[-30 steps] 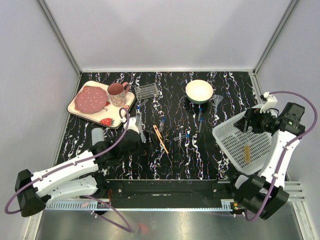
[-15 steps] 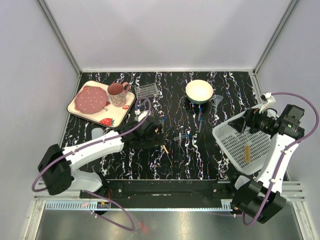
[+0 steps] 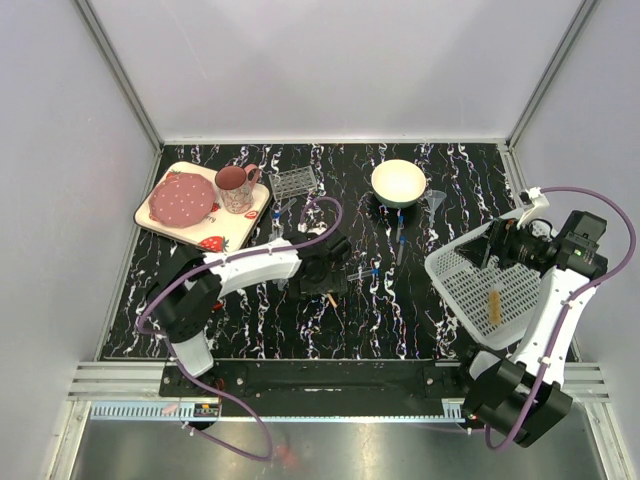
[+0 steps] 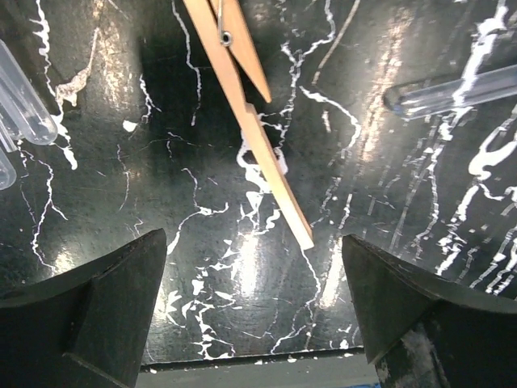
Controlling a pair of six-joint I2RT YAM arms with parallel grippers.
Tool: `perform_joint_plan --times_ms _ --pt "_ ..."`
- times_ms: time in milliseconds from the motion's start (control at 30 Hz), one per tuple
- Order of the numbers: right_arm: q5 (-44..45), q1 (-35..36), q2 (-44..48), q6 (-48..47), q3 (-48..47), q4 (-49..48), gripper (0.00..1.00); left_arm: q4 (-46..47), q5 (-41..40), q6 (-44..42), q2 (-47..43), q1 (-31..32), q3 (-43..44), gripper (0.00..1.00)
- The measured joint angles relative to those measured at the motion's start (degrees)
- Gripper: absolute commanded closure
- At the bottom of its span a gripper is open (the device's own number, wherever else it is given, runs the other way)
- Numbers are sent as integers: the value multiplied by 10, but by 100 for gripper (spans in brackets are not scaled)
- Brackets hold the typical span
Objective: Organize the chemistry lab equipment
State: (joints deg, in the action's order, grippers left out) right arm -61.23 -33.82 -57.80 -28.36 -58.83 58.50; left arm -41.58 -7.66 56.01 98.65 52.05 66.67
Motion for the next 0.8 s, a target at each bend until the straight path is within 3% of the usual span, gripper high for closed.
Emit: perform_joint_plan --times_ms 367,500,700,800 --pt "-11 0 -8 -2 0 0 9 -30 -10 9 72 0 47 23" --pt "-14 0 -8 -2 0 0 9 -32 -20 8 79 0 53 33" --pt "-14 0 -8 -2 0 1 9 -38 -33 8 95 0 59 41" --pt "-14 0 -8 -2 0 2 9 -44 -35 6 104 0 69 52"
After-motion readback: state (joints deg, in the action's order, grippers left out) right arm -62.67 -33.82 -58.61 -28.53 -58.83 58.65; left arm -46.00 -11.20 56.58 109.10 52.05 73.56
